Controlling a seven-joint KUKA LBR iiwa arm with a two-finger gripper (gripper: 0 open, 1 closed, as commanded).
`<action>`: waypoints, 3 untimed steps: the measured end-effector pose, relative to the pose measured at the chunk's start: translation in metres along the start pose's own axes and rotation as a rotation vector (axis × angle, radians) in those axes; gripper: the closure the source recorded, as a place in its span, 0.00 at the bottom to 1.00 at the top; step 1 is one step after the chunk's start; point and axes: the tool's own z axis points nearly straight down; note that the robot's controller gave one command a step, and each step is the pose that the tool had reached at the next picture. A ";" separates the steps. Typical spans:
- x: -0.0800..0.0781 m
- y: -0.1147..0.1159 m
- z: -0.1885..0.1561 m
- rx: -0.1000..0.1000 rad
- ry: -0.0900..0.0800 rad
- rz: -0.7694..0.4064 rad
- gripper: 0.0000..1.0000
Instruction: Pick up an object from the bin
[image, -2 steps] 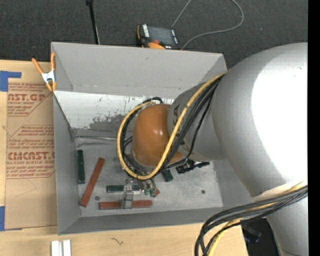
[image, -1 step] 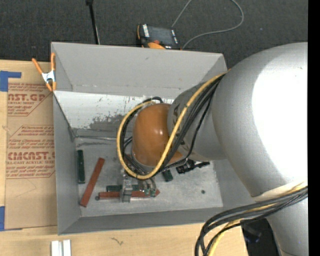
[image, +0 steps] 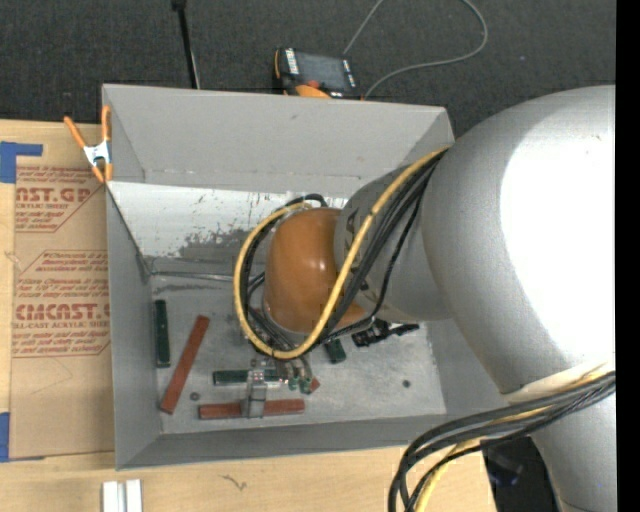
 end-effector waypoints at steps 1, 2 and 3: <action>0.001 0.000 -0.002 0.001 0.008 -0.002 1.00; 0.000 0.000 0.000 0.000 0.000 0.000 0.00; 0.001 0.001 -0.002 0.001 0.008 -0.002 1.00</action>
Offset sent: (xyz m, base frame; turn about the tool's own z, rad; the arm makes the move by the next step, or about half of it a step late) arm 0.0000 0.0000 0.0000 0.0000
